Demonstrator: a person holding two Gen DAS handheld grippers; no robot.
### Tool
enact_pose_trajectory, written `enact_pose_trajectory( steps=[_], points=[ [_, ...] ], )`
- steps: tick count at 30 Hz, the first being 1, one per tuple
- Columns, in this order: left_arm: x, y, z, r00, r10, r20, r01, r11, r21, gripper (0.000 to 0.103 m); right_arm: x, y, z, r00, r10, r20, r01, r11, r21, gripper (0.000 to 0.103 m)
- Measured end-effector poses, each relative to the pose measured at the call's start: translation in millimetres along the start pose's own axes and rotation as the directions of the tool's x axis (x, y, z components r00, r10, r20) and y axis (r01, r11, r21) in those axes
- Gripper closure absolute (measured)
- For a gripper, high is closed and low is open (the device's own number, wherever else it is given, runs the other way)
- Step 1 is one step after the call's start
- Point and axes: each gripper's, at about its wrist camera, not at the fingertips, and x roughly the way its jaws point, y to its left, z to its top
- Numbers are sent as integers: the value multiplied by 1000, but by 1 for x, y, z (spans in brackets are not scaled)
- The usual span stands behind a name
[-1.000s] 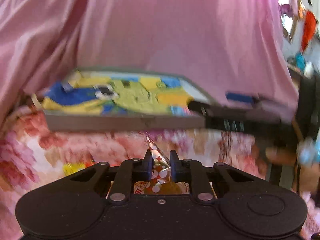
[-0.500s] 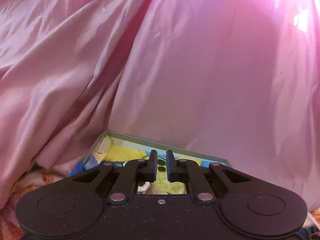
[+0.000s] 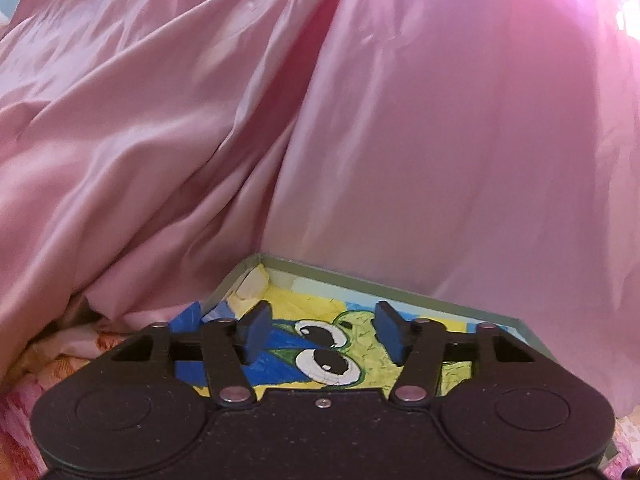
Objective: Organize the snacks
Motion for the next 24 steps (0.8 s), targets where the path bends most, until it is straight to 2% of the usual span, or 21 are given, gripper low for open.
enact_pose_trajectory(
  steps=[3, 10, 15, 24],
  points=[
    [-7, -3, 1, 1000, 3, 14, -3, 1000, 22, 25, 9, 2, 1, 1000, 4, -7, -3, 999, 40, 0],
    [-14, -6, 3, 1000, -23, 11, 23, 999, 25, 4, 11, 1, 5, 1000, -3, 5, 2, 998, 61, 0],
    [-23, -7, 3, 1000, -22, 5, 22, 999, 37, 1, 11, -2, 5, 1000, -7, 7, 7, 997, 75, 0],
    [-46, -11, 6, 1000, -23, 16, 22, 998, 56, 1, 3, 2, 9, 999, 0, 35, -3, 996, 86, 0]
  ],
)
